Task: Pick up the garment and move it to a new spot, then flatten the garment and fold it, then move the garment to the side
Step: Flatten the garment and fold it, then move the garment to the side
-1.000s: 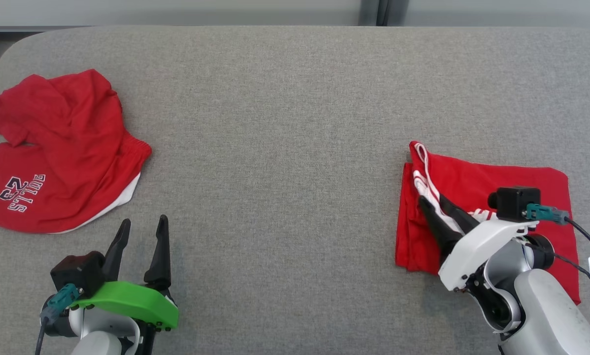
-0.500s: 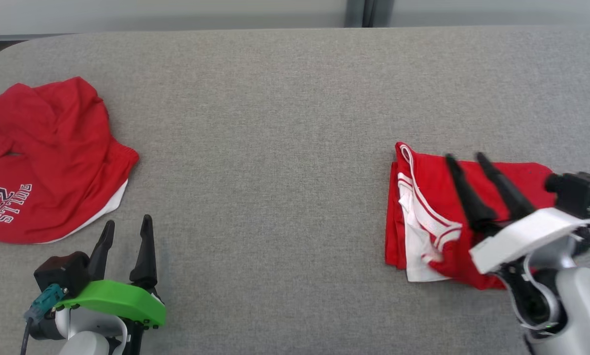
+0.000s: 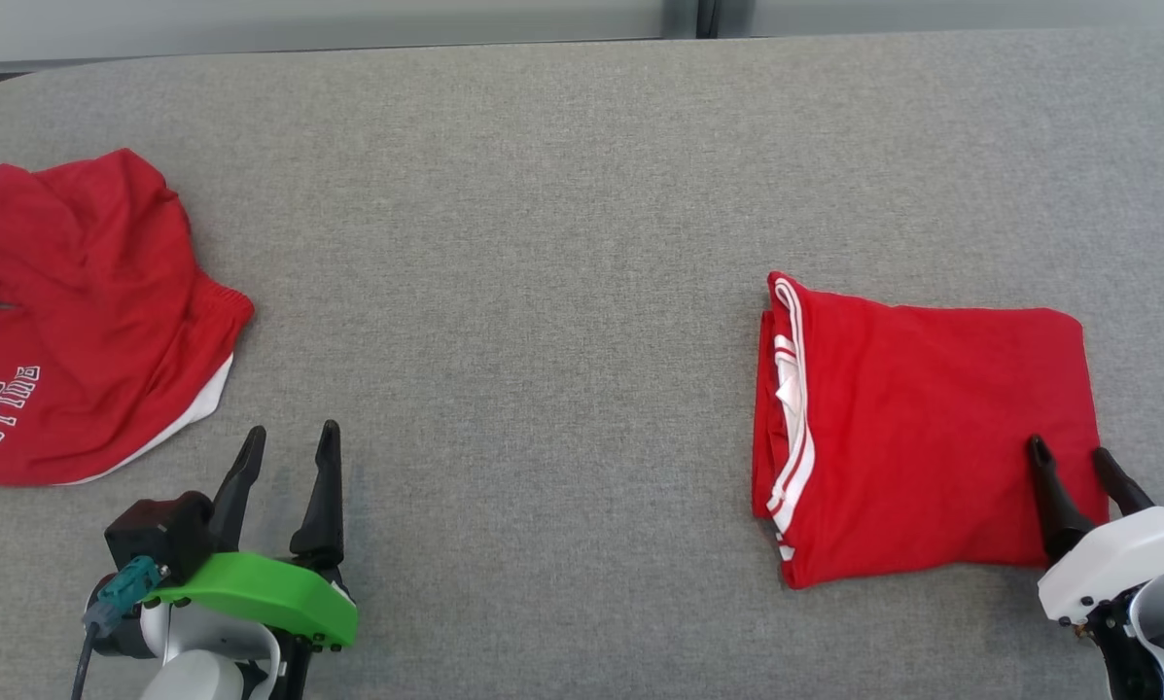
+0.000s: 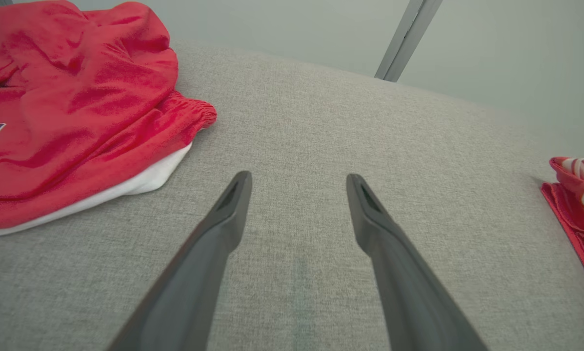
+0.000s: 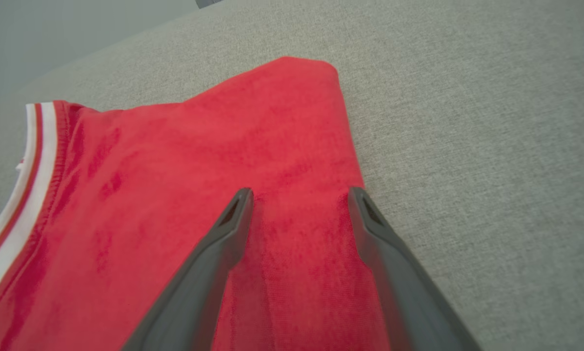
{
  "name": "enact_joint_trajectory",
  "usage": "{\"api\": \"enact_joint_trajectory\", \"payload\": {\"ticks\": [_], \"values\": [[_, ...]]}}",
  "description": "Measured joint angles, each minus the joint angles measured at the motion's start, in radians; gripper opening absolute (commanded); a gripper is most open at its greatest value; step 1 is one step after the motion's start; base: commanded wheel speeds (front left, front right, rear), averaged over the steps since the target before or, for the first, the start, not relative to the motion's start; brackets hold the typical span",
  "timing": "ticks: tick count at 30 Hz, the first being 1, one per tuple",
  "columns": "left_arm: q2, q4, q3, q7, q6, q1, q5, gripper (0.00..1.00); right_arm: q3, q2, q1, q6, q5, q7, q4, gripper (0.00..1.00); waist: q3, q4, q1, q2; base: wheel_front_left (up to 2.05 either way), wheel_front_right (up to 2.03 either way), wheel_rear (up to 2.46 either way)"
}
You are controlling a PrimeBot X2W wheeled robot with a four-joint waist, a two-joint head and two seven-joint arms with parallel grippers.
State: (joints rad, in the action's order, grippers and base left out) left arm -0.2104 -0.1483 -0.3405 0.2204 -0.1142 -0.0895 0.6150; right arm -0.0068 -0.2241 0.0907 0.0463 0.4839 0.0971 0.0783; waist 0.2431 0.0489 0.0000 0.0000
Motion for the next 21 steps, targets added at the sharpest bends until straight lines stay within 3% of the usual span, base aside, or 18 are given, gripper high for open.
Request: {"api": "enact_joint_trajectory", "payload": {"ticks": [10,21], "values": [[0.002,-0.002,-0.001,-0.001,0.0,-0.008,-0.002,1.0,-0.033,-0.043,-0.025,0.016,-0.016,-0.01,0.052,1.0,0.017,0.048,0.0,0.0,0.0,0.0,0.0],[0.003,-0.001,0.005,-0.001,0.0,-0.018,-0.002,1.0,-0.04,-0.045,-0.075,0.016,0.013,0.041,0.127,1.0,0.04,0.076,0.0,0.0,0.0,0.0,0.0]]}}
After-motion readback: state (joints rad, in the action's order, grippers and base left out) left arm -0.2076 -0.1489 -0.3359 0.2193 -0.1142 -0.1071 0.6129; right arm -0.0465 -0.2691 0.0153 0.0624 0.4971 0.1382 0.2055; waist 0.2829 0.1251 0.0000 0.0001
